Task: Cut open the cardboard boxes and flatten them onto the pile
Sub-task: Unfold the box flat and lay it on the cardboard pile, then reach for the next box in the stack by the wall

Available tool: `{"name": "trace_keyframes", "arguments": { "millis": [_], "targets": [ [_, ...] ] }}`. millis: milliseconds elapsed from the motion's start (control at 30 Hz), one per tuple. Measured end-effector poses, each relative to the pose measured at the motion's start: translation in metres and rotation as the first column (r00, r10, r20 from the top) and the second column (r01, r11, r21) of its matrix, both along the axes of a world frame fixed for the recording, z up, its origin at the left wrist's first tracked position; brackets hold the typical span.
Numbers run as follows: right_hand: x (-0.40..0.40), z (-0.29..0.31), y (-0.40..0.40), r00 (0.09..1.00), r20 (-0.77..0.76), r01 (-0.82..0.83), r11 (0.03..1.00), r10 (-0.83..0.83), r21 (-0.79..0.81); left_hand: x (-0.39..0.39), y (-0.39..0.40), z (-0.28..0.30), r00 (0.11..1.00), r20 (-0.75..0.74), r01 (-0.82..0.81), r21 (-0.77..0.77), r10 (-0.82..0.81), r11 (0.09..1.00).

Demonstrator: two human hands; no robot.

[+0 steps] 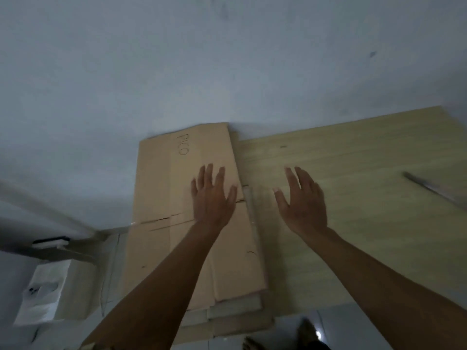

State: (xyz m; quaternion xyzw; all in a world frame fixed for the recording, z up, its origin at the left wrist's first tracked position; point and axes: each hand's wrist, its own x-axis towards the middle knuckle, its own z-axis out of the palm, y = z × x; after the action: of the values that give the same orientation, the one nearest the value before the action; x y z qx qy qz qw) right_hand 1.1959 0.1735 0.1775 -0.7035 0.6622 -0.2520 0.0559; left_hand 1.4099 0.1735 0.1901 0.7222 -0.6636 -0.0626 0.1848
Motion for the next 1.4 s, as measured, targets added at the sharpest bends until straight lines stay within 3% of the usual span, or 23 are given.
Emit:
{"name": "trace_keyframes", "arguments": {
  "millis": [233, 667, 833, 1200, 1400],
  "targets": [
    [-0.212, 0.021, 0.039, 0.965, -0.094, 0.238, 0.969, -0.244, -0.072, -0.208, -0.011, 0.029, 0.944, 0.014, 0.33, -0.142, -0.331, 0.933],
    [-0.591, 0.021, 0.148, 0.842, -0.087, 0.537, 0.843, -0.533, 0.03, -0.616, 0.026, 0.016, 0.76, -0.074, 0.63, -0.163, -0.646, 0.76],
    [-0.692, 0.004, 0.134, 0.823, -0.047, 0.568, 0.819, -0.567, 0.083, -0.731, 0.003, -0.006, 0.736, -0.082, 0.662, -0.125, -0.672, 0.739],
    [-0.926, -0.017, 0.008, 0.816, -0.052, 0.572, 0.794, -0.575, 0.207, -0.981, -0.115, -0.052, 0.723, -0.128, 0.685, 0.001, -0.679, 0.729],
    [-1.054, -0.059, -0.061, 0.84, -0.017, 0.509, 0.776, -0.543, 0.372, -1.099, -0.167, -0.09, 0.819, -0.235, 0.559, 0.119, -0.524, 0.82]
  ]
}}
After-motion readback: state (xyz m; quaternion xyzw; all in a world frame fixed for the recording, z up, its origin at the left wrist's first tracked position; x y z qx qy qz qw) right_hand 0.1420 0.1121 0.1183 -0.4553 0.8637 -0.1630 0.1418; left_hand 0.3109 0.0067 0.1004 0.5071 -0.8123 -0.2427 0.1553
